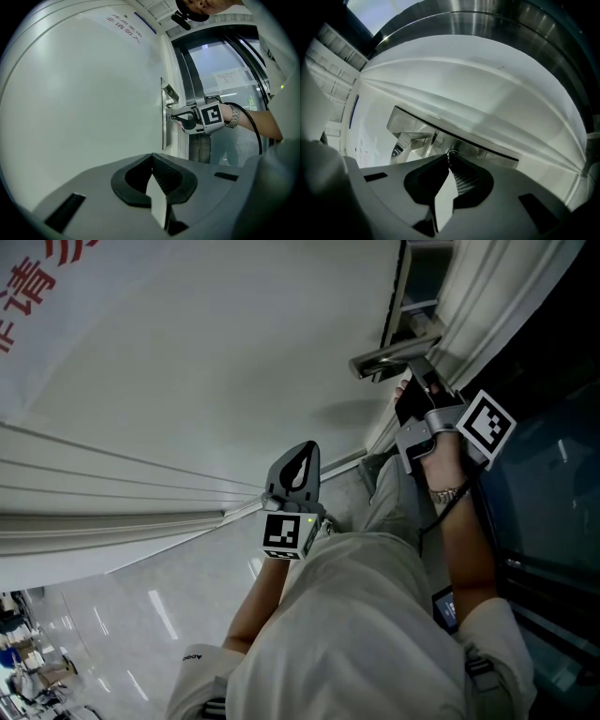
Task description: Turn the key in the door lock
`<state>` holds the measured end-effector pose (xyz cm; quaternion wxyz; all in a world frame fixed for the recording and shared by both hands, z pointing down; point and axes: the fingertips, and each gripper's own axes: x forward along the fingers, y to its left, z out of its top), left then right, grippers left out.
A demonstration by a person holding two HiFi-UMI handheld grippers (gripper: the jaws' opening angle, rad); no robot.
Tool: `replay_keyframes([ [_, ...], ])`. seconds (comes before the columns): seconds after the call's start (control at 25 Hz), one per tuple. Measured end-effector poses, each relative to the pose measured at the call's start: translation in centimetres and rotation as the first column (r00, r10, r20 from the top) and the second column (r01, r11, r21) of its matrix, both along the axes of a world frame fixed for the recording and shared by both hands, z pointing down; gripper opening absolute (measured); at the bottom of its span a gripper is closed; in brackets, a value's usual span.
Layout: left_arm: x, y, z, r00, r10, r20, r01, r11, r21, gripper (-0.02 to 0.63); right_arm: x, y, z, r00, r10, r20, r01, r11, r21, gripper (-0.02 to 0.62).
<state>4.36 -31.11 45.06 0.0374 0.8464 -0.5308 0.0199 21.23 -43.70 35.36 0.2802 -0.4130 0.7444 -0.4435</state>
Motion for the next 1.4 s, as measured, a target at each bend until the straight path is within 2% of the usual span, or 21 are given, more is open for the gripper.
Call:
replay_keyframes([
  [0.16,-0.1,-0.1,0.0,1.0,-0.005,-0.002,0.005,1.0,0.0,0.009,0.0,0.0,0.0,0.998,0.006,0.062,-0.004,1.0,-0.024,0.021],
  [0.24,-0.3,0.0,0.1,1.0,-0.008,-0.003,0.008,1.0,-0.001,0.009,0.0,-0.1,0.0,0.998,0.001,0.058,0.0,1.0,-0.019,0.021],
  [0.52,-0.5,-0.2,-0.1,1.0,-0.015,-0.002,0.015,1.0,0.005,0.009,0.0,0.0,-0.1,0.997,-0.006,-0.071,0.01,0.998,0.059,0.03],
  [0.8,-0.5,-0.3,-0.1,1.0,-0.02,-0.006,0.021,1.0,0.004,0.009,-0.7,0.6,-0.2,0.987,-0.058,-0.149,0.076,0.99,0.118,0.133],
  [1.0,-0.6,-0.4,0.0,1.0,-0.027,-0.008,0.027,1.0,0.003,0.009,-1.6,1.8,0.0,0.97,-0.089,-0.226,0.127,0.979,0.159,0.133],
  [1.12,-0.8,-0.4,-0.1,0.999,-0.036,-0.007,0.036,0.999,0.003,0.009,-2.2,2.8,2.0,0.955,-0.095,-0.28,0.136,0.982,0.128,0.133],
  [1.24,-1.1,-0.2,0.0,0.999,-0.047,-0.008,0.047,0.999,0.0,0.009,-2.9,4.0,4.1,0.925,-0.104,-0.365,0.149,0.984,0.098,0.132],
  [1.4,-1.6,0.2,0.0,0.998,-0.059,-0.006,0.059,0.998,0.0,0.009,-4.8,5.5,4.9,0.883,-0.148,-0.446,0.228,0.965,0.131,0.132],
])
